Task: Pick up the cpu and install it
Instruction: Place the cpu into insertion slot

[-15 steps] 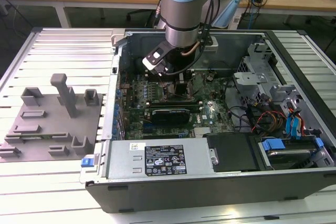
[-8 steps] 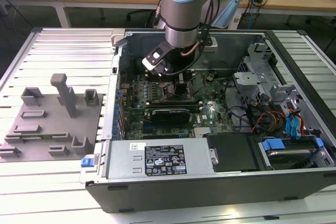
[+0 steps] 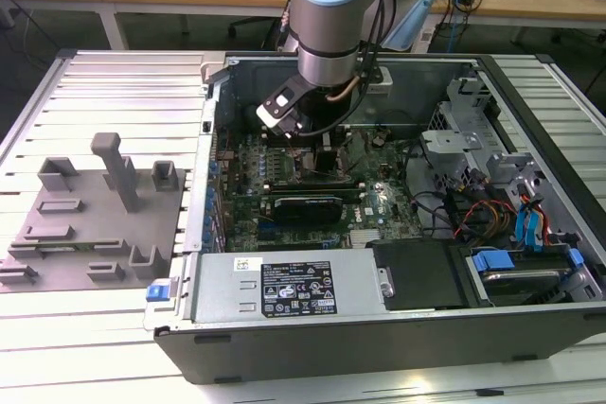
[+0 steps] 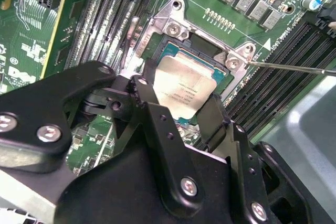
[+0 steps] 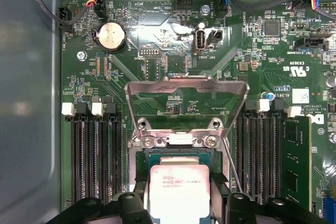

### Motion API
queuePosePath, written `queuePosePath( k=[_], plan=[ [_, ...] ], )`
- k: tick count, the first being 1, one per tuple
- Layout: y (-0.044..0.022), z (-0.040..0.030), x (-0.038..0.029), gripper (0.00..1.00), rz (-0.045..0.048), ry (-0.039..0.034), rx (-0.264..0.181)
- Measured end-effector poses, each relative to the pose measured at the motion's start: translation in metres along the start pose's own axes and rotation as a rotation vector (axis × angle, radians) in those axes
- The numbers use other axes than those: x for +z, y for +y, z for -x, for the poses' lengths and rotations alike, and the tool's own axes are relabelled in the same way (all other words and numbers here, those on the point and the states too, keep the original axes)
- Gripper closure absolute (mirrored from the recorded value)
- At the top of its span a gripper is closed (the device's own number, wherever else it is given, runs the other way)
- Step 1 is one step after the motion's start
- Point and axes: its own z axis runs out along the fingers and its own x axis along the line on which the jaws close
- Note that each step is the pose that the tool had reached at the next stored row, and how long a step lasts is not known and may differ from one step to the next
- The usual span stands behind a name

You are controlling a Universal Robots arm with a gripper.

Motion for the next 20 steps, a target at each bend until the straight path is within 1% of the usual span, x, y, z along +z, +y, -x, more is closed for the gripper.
queuePosePath(
  k=[1,2,7,16,20],
  plan=[
    [0.0,0.0,0.0,0.45,-0.0002,-0.0003,0.0],
    [0.0,0.0001,-0.0001,0.38,-0.0003,-0.0006,0.0],
    [-0.0001,0.0002,-0.0004,0.38,-0.0005,-0.0009,0.0],
    [0.0003,0.0003,-0.0127,0.38,-0.0005,-0.001,0.0],
    [0.0003,0.0003,-0.0129,0.38,-0.0005,-0.0009,0.0]
  ],
)
